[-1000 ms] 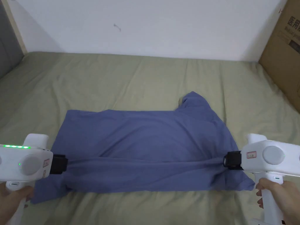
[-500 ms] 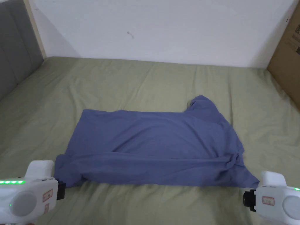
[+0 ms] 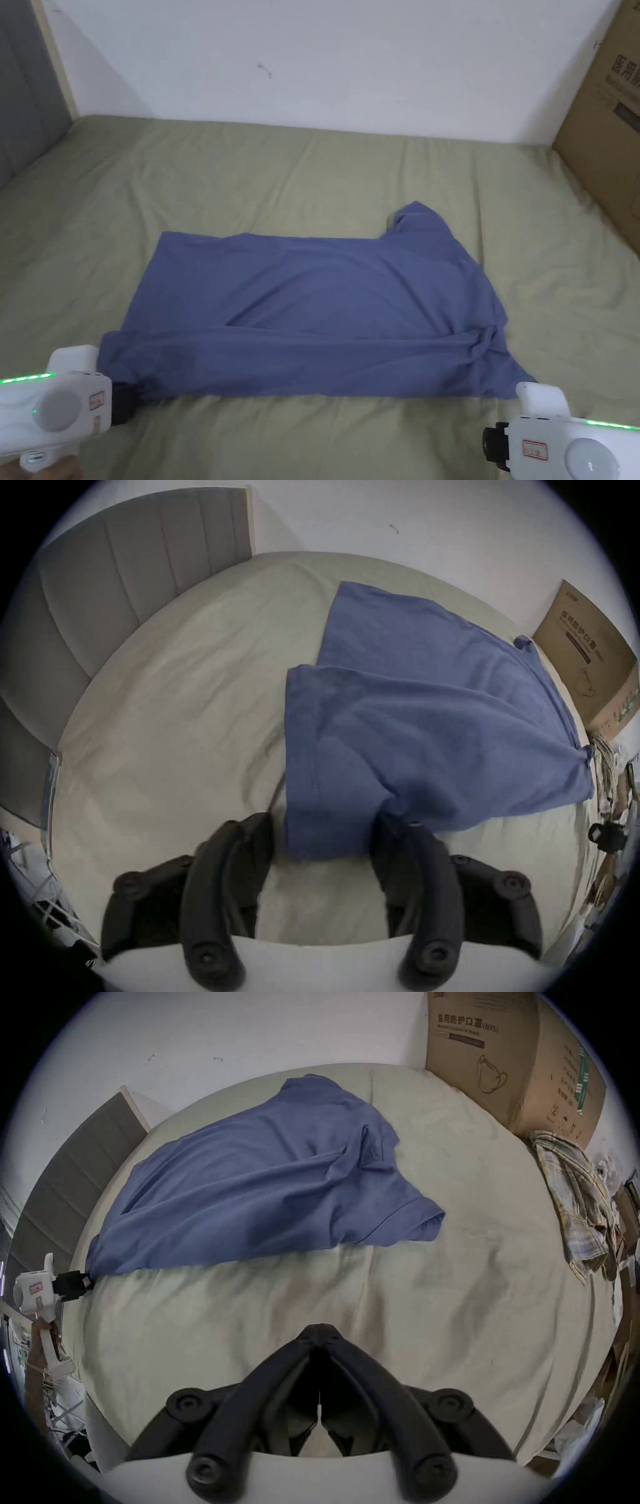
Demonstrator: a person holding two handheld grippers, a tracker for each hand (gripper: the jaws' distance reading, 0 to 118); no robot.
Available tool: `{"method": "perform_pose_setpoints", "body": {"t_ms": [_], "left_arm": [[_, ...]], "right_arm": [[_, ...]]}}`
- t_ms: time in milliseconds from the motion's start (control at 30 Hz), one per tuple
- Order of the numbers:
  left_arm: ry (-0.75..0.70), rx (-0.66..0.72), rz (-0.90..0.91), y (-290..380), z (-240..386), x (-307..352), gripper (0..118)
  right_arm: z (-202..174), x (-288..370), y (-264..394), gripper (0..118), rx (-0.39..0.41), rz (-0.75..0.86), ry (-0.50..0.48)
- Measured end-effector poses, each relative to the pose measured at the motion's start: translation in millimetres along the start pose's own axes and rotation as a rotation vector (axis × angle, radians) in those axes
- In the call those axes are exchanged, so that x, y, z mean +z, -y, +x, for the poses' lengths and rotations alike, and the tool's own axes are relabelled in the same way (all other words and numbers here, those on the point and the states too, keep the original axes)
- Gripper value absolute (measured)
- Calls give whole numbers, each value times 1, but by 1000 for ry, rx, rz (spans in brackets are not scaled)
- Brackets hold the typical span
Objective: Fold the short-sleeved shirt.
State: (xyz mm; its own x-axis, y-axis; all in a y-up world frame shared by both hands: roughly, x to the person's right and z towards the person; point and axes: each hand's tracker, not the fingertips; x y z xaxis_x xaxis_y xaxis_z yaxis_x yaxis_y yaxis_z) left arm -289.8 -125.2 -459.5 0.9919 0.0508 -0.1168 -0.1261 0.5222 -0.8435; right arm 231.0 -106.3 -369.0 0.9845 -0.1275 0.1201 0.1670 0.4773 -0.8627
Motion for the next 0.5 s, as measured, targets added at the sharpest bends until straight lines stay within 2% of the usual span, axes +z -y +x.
{"method": "perform_pose_setpoints", "body": {"t_ms": [33, 100, 167, 267, 333, 367, 433, 500], "left_arm": [[0, -4, 14, 1, 0, 5, 7], [36, -6, 22, -4, 1, 9, 7], [5, -79, 16, -1, 9, 9, 7], [13, -63, 13, -1, 9, 12, 7], [22, -48, 17, -1, 6, 17, 7], [24, -47, 17, -1, 7, 18, 7], [21, -61, 13, -2, 9, 19, 7], [11, -73, 5, -3, 12, 17, 7]], "right_arm": [[0, 0, 1, 1, -1, 0, -2], [1, 1, 2, 1, -1, -2, -9], [3, 4, 0, 1, -4, 6, -17], [15, 9, -10, 3, -43, 59, 12], [26, 9, -25, 49, -50, 66, 35], [33, 8, -34, 66, -54, 73, 55], [45, 3, -51, 66, -75, 105, 90], [61, -10, -70, 66, -132, 95, 113]]}}
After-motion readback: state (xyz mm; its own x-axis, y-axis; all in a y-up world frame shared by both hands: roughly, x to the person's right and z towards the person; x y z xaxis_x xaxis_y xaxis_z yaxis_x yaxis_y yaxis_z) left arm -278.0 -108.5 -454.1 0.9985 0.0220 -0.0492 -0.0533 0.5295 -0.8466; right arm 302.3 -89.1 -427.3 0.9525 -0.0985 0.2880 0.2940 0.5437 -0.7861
